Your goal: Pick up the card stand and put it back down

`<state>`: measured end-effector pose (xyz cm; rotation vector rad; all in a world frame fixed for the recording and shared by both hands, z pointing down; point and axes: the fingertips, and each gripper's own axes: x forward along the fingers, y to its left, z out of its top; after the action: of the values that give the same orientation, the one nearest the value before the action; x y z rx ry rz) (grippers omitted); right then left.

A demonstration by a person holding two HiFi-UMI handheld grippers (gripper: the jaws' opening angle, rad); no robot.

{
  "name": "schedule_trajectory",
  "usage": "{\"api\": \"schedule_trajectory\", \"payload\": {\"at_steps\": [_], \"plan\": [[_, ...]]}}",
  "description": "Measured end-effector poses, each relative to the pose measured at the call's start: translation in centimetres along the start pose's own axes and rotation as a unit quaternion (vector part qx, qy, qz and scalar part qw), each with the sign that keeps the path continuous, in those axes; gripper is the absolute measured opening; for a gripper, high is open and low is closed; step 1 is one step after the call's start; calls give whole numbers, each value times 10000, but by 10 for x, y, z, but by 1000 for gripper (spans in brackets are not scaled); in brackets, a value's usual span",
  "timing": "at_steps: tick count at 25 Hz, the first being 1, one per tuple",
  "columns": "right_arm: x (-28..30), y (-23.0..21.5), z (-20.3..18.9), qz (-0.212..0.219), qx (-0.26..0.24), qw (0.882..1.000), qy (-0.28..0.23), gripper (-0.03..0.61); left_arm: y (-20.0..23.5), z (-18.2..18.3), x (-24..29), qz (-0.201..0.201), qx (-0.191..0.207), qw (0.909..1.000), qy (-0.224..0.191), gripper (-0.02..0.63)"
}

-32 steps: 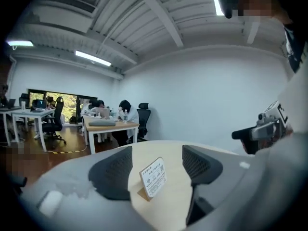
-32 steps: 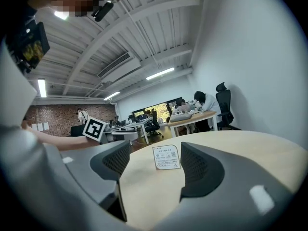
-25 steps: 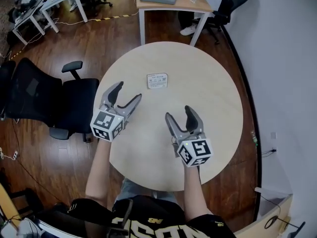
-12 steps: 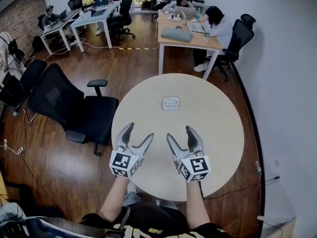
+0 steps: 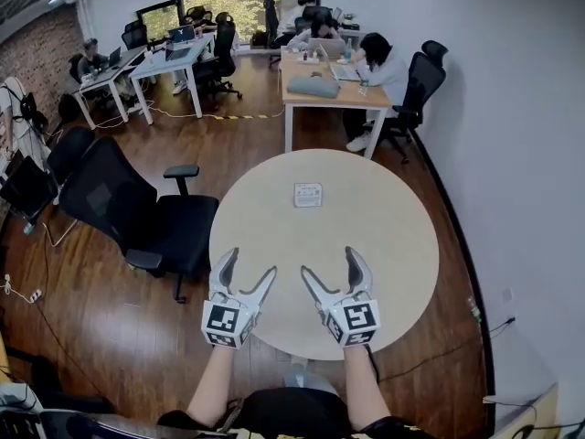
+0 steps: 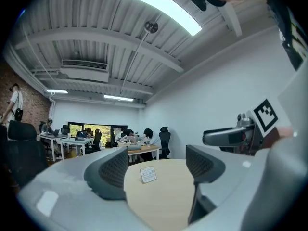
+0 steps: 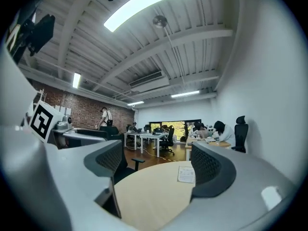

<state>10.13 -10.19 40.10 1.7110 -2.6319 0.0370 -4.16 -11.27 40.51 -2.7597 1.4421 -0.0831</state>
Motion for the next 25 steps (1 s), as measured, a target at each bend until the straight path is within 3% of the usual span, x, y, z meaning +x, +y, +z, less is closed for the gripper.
{"api": "schedule_trajectory", "payload": {"at_steps": [3,7,11,16,19,22,25], "plan": [[-49,10,-15,-417,-325,9983,251,500,-10,-24,-41,74,-52,9999,49,391],[-105,16,-42,-782,-3,9952,584,508,-32,-49,-87,54,-352,9990,251,390],[-111,44,-52,-601,104,9944,864,508,-48,-31,-110,162,-235,9993,228,390],[-101,64,-15,6,139,9989,455,508,-59,6,-110,541,67,9985,-71,388],[-109,55,11,172,363,9989,247,508,-75,26,-105,838,344,9951,-393,328],[-123,41,27,156,369,9992,29,508,-95,47,-102,973,40,9928,-701,324],[-132,19,28,38,220,9997,-54,505,-109,51,-92,963,186,9936,-556,322]]}}
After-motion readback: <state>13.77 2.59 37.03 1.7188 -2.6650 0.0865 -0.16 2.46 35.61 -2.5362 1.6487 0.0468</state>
